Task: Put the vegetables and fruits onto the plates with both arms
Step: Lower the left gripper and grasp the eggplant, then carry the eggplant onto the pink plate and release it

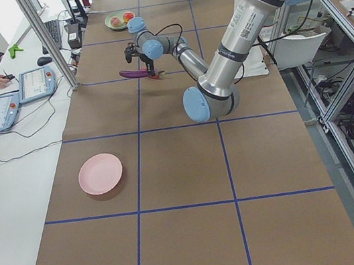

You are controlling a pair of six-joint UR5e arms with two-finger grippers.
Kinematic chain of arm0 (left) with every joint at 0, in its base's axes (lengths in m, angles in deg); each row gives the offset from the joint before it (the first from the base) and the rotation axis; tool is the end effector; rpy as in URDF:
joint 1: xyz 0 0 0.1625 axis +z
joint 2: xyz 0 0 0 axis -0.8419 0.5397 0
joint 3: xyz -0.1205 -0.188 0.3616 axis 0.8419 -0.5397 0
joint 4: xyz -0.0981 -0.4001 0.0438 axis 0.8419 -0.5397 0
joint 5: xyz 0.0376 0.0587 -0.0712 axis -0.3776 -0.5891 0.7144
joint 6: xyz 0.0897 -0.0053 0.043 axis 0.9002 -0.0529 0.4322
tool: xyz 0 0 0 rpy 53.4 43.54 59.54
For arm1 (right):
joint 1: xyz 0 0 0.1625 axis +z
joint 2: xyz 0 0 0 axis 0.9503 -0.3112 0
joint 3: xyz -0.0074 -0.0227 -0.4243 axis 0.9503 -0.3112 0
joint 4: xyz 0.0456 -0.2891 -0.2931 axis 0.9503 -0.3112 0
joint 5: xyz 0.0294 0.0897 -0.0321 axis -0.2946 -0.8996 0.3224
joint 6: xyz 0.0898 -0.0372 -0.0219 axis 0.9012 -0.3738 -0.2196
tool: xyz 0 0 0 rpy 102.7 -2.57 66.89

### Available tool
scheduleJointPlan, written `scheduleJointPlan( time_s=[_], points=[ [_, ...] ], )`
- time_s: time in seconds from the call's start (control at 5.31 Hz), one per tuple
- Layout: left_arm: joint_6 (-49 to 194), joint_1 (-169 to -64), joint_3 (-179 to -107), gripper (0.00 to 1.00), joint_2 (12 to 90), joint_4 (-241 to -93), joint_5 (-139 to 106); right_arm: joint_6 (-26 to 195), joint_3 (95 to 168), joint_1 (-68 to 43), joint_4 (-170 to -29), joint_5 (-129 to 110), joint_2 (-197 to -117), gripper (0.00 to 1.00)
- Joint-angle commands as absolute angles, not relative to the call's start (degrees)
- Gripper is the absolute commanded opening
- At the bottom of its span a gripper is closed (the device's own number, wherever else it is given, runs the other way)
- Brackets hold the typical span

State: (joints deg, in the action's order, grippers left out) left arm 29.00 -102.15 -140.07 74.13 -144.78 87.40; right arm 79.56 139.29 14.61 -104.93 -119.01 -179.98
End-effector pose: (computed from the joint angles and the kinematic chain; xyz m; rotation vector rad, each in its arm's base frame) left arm 0.4522 -0.5556 0.2087 0.0028 0.9526 0.0281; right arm 0.0365 -0.4839 0.5785 0.1609 -0.7631 0.0314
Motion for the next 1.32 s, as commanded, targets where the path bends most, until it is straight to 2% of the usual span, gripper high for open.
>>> scheduleJointPlan(
  time_s=[0.0, 0.38, 0.75, 0.94, 1.13],
  points=[
    [45.73, -114.49, -137.61, 0.00, 69.17, -144.08, 89.03, 79.50, 139.32, 14.62, -104.92, -118.95, -179.86, 1.00],
    [71.74, -126.63, -123.86, 0.00, 66.69, -145.55, 88.86, 79.59, 139.32, 14.62, -104.84, -118.95, -179.86, 1.00],
    [77.31, -128.80, -110.14, 0.00, 64.06, -159.79, 82.84, 79.59, 139.32, 14.62, -104.84, -118.95, -179.77, 1.00],
    [76.61, -128.62, -109.64, 0.30, 62.73, -161.72, 82.18, 79.59, 139.32, 14.62, -104.84, -118.95, -179.69, 1.00],
    [76.43, -127.66, -110.24, 0.99, 62.63, -162.44, 82.26, 79.59, 139.32, 14.62, -104.84, -118.95, -179.68, 1.00]
  ],
)
